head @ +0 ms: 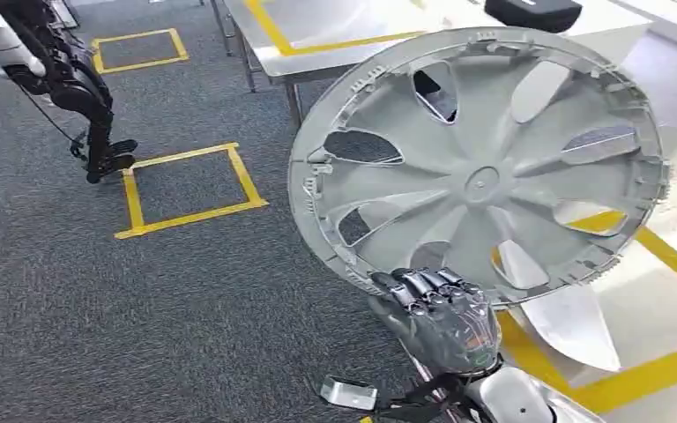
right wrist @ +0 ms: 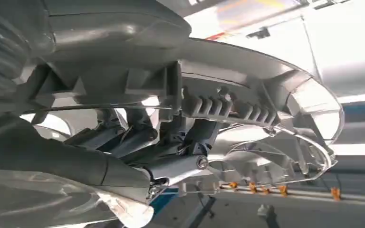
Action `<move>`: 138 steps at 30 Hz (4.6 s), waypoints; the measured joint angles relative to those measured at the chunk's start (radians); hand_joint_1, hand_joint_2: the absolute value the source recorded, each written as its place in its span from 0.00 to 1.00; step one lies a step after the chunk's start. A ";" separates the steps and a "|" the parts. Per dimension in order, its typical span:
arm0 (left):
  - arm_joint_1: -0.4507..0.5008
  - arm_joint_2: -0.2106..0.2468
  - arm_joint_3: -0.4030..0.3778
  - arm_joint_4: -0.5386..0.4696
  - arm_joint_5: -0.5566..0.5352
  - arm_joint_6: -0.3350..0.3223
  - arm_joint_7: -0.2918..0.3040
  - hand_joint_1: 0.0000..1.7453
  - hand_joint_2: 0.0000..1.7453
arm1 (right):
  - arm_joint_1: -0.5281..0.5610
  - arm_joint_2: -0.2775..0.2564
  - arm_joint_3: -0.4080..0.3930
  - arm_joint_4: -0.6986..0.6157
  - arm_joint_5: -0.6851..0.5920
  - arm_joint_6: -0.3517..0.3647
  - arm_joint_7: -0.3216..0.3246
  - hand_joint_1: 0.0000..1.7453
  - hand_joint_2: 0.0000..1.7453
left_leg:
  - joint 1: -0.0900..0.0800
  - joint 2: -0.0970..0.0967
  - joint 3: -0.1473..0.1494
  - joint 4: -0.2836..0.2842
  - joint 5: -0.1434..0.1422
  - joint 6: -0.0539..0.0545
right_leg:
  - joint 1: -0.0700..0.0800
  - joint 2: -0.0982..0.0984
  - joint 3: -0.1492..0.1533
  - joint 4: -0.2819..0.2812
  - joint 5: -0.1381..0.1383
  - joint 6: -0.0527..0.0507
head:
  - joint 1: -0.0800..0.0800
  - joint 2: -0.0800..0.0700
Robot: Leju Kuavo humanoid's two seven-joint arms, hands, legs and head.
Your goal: Take the parts from the cabinet and place them on the table.
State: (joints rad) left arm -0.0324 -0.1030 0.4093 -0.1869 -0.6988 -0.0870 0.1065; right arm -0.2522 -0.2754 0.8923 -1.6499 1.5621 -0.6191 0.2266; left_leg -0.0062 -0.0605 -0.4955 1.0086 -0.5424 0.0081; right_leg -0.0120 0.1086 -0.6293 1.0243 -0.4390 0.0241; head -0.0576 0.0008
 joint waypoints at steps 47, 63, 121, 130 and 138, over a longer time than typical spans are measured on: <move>0.023 0.007 -0.031 0.006 -0.020 -0.001 -0.082 0.00 1.00 | -0.008 -0.008 0.054 -0.044 0.003 0.040 0.078 1.00 1.00 | -0.014 0.168 0.009 -0.005 -0.014 0.002 | 0.024 -0.143 0.002 0.003 -0.019 -0.026 | 0.012 0.000; 0.023 0.004 -0.032 0.014 -0.028 -0.003 -0.111 0.00 1.00 | -0.006 -0.008 0.067 -0.045 0.000 0.049 0.075 1.00 1.00 | 0.009 0.015 -0.016 -0.004 0.017 0.019 | 0.011 0.005 -0.021 0.002 0.001 -0.004 | 0.006 0.000; 0.018 0.016 -0.013 0.059 -0.079 -0.003 -0.172 0.00 1.00 | -0.028 -0.006 0.072 -0.033 -0.035 0.111 0.096 1.00 1.00 | 0.003 -0.001 -0.041 -0.002 0.029 0.012 | 0.008 -0.017 0.003 -0.018 0.002 -0.006 | 0.012 0.000; 0.015 0.016 0.000 0.063 -0.086 -0.006 -0.173 0.00 1.00 | -0.078 -0.007 0.033 0.023 -0.097 0.108 0.043 1.00 1.00 | 0.004 -0.001 -0.041 -0.002 0.030 0.010 | 0.009 -0.018 0.003 -0.018 0.002 -0.007 | 0.012 0.000; 0.013 0.016 0.027 0.072 -0.094 -0.005 -0.173 0.00 1.00 | -0.059 -0.007 -0.041 0.049 -0.082 0.132 0.056 1.00 1.00 | 0.004 -0.001 -0.042 -0.002 0.030 0.010 | 0.009 -0.018 0.002 -0.018 0.002 -0.007 | 0.012 0.000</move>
State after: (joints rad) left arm -0.0194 -0.0870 0.4360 -0.1144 -0.7931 -0.0916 -0.0668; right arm -0.3115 -0.2823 0.8508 -1.6007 1.4801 -0.4872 0.2823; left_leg -0.0025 -0.0616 -0.5370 1.0064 -0.5126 0.0185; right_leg -0.0035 0.0902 -0.6272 1.0063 -0.4367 0.0170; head -0.0458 0.0008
